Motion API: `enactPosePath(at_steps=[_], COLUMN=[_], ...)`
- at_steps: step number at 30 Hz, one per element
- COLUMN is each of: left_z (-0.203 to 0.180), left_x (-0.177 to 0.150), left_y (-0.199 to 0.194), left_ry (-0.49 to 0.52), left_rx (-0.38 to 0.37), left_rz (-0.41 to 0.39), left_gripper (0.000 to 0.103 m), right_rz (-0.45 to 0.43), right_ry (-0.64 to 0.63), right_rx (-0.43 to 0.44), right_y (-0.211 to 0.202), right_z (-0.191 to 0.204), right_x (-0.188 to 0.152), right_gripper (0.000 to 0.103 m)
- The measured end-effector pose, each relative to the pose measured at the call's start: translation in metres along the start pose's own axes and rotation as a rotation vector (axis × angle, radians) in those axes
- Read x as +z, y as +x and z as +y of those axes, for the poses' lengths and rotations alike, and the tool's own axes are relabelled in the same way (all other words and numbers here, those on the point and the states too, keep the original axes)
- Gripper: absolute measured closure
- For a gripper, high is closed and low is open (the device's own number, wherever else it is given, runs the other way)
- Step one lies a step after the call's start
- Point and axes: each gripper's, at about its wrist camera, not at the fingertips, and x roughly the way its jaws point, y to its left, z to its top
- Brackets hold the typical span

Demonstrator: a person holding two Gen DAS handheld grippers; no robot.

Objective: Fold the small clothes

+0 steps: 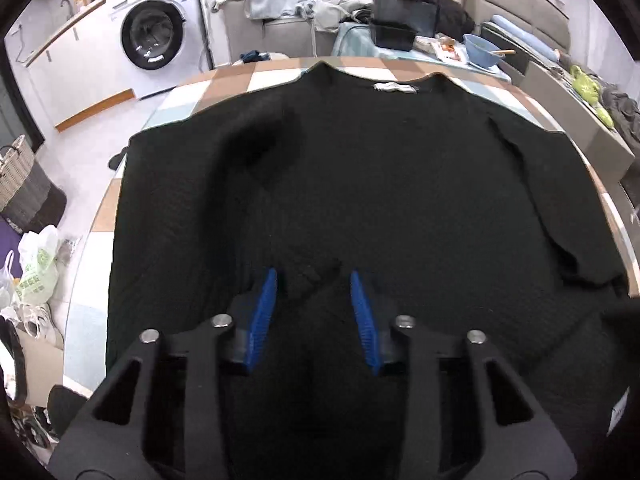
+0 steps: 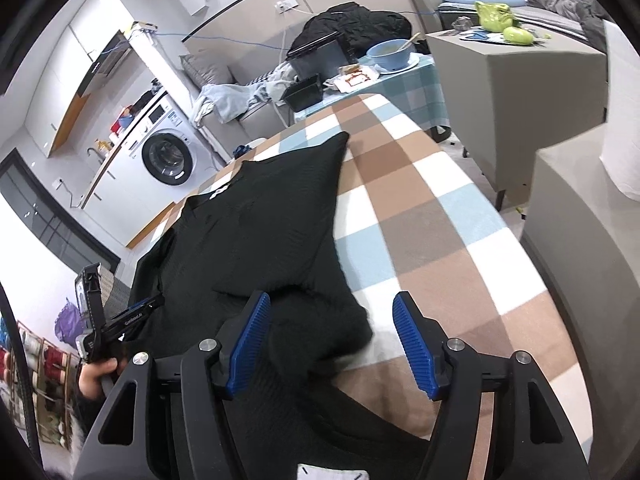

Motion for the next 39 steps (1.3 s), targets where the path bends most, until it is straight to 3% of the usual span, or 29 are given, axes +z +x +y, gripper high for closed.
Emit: enactPosePath(at_steps=[1, 3, 10, 11, 12, 13, 15, 16, 19, 25, 29, 35, 36, 37, 38, 39], left_z=[0.002, 0.008, 0.015, 0.018, 0.02, 0.025, 0.037, 0.046, 0.071, 0.124, 0.145, 0.155, 0.154, 0.153, 0.152, 0.153], left_x=[0.0, 0.001, -0.021, -0.026, -0.029, -0.033, -0.041, -0.048, -0.067, -0.116, -0.145, -0.155, -0.154, -0.153, -0.15, -0.151], left_y=[0.001, 0.001, -0.052, -0.06, -0.067, -0.074, -0.091, -0.1, -0.124, -0.145, -0.141, -0.114, -0.112, -0.109, -0.105, -0.104], left_ry=[-0.013, -0.046, -0.043, -0.053, -0.065, -0.087, -0.138, -0.165, -0.215, -0.327, -0.385, -0.408, -0.411, -0.41, -0.41, -0.414], left_rx=[-0.002, -0.034, -0.22, -0.235, -0.241, -0.248, -0.241, -0.233, -0.182, -0.069, -0.053, -0.038, -0.039, -0.035, -0.034, -0.03], left_rz=[-0.007, -0.016, -0.092, -0.098, -0.095, -0.089, -0.111, -0.138, -0.165, -0.117, -0.062, 0.005, -0.003, -0.014, -0.013, -0.011], left_gripper=[0.09, 0.093, 0.091, 0.087, 0.078, 0.061, 0.043, 0.038, 0.036, 0.035, 0.035, 0.036, 0.037, 0.046, 0.053, 0.072], right_rz=[-0.001, -0.005, -0.002, 0.0, 0.003, 0.006, 0.015, 0.021, 0.063, 0.171, 0.202, 0.238, 0.246, 0.253, 0.262, 0.266], right_ry=[0.007, 0.018, 0.007, 0.005, 0.004, 0.002, -0.012, -0.024, -0.077, -0.141, -0.156, -0.224, -0.229, -0.231, -0.234, -0.244], right_rx=[-0.003, -0.011, -0.003, -0.003, -0.002, 0.003, 0.018, 0.023, 0.075, 0.219, 0.293, 0.251, 0.245, 0.236, 0.222, 0.22], right_y=[-0.001, -0.002, 0.001, 0.002, 0.004, 0.004, 0.003, 0.001, -0.003, -0.012, -0.017, -0.006, 0.0, 0.004, 0.009, 0.014], right_z=[-0.002, -0.006, -0.007, -0.008, -0.008, -0.009, -0.011, -0.012, -0.019, -0.028, -0.027, -0.016, -0.014, -0.013, -0.011, -0.007], right_x=[0.0, 0.001, 0.006, 0.007, 0.008, 0.01, 0.011, 0.011, 0.006, -0.018, -0.03, -0.038, -0.04, -0.041, -0.042, -0.043], right_gripper=[0.038, 0.038, 0.038, 0.038, 0.038, 0.038, 0.038, 0.038, 0.037, 0.037, 0.036, 0.036, 0.036, 0.037, 0.043, 0.051])
